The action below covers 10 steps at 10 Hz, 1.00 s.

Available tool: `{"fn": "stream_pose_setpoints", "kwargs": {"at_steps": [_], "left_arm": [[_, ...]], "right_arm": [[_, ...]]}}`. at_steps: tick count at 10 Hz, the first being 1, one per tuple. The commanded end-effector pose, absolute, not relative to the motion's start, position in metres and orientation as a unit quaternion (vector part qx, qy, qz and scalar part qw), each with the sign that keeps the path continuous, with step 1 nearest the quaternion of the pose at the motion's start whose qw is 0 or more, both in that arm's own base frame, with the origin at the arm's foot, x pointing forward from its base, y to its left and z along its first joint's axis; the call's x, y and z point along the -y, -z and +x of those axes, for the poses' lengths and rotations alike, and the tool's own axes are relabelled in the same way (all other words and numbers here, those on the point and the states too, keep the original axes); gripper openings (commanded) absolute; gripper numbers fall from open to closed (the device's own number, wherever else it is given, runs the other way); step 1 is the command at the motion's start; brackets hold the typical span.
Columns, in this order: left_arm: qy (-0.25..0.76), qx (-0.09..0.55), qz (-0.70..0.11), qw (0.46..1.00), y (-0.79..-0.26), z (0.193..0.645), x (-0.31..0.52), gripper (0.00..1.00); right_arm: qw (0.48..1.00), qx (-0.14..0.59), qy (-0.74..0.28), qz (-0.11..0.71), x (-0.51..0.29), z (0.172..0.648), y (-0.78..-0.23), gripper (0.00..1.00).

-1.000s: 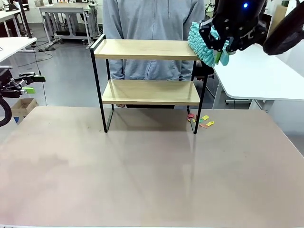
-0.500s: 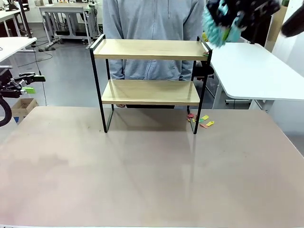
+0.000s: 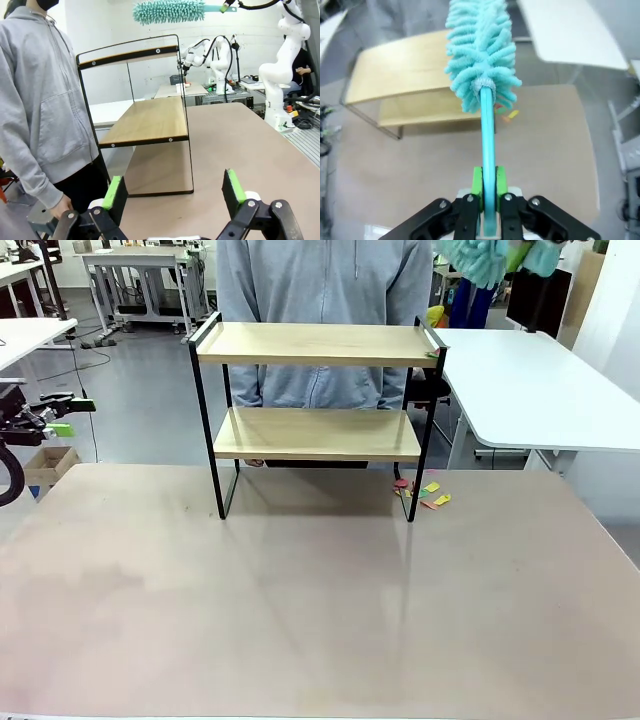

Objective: Clean the shelf.
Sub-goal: Clean the specific section of the Shelf indicated by the human with the Duster.

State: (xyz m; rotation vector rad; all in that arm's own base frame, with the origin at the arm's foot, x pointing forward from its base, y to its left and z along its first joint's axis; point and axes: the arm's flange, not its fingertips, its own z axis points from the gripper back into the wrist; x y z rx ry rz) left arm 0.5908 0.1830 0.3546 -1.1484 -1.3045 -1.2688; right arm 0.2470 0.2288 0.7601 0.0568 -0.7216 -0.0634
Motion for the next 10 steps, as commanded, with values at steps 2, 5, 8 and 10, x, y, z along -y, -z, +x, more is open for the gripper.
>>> {"fn": "stream_pose_setpoints", "kwargs": {"at_steps": [2,5,8,10], "left_arm": [[0.524,0.534,-0.466,0.473,-0.356,0.588,-0.182,1.0],[0.524,0.534,-0.466,0.473,-0.356,0.588,-0.182,1.0],[0.524,0.534,-0.466,0.473,-0.356,0.588,-0.182,1.0],[0.524,0.534,-0.466,0.473,-0.356,0.588,-0.182,1.0]], "right_arm": [[0.938,0.266,-0.146,0.169,-0.186,0.224,-0.753,0.13],[0.916,0.149,-0.299,0.223,-0.168,0.203,-0.73,0.13],[0.896,0.012,-0.401,0.189,-0.16,0.201,-0.677,0.13],[0.885,-0.052,-0.442,0.136,-0.152,0.197,-0.642,0.13]]}}
